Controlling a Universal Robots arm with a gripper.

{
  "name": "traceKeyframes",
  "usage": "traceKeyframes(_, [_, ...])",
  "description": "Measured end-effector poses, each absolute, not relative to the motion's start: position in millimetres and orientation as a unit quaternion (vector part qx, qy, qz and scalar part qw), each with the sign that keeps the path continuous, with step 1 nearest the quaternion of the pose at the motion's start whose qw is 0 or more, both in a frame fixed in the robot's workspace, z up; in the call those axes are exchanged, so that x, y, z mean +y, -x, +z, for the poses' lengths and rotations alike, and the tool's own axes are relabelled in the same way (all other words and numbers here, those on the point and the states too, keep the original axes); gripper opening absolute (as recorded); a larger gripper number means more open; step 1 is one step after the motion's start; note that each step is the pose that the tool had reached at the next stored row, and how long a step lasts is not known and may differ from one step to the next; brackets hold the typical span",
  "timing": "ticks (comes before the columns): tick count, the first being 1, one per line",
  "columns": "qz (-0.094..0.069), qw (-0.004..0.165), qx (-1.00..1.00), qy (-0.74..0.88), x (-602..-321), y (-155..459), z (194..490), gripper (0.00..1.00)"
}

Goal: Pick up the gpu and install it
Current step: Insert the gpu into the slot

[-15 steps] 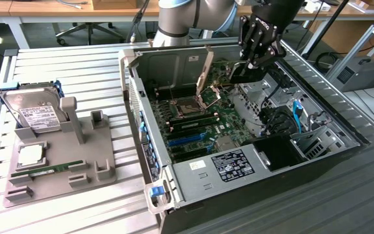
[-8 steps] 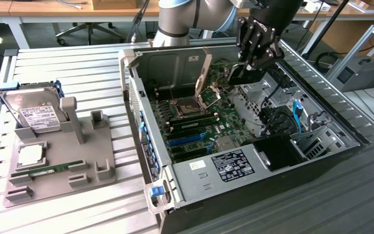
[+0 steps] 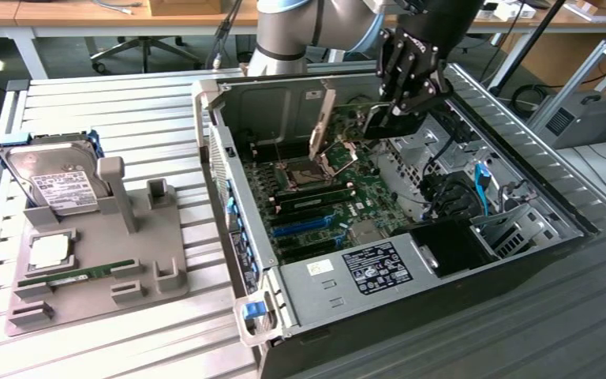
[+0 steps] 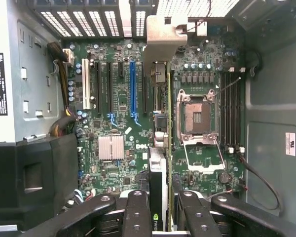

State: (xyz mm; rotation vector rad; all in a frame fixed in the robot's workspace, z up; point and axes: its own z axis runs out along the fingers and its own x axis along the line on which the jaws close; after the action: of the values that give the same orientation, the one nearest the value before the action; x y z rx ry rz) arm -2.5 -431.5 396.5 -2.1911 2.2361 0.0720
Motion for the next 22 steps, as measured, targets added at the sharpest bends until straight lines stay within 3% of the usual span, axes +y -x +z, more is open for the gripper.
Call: traceKeyframes(22, [0.023,0.005,0.713,0.701,-432.0,28.1,395.0,0.27])
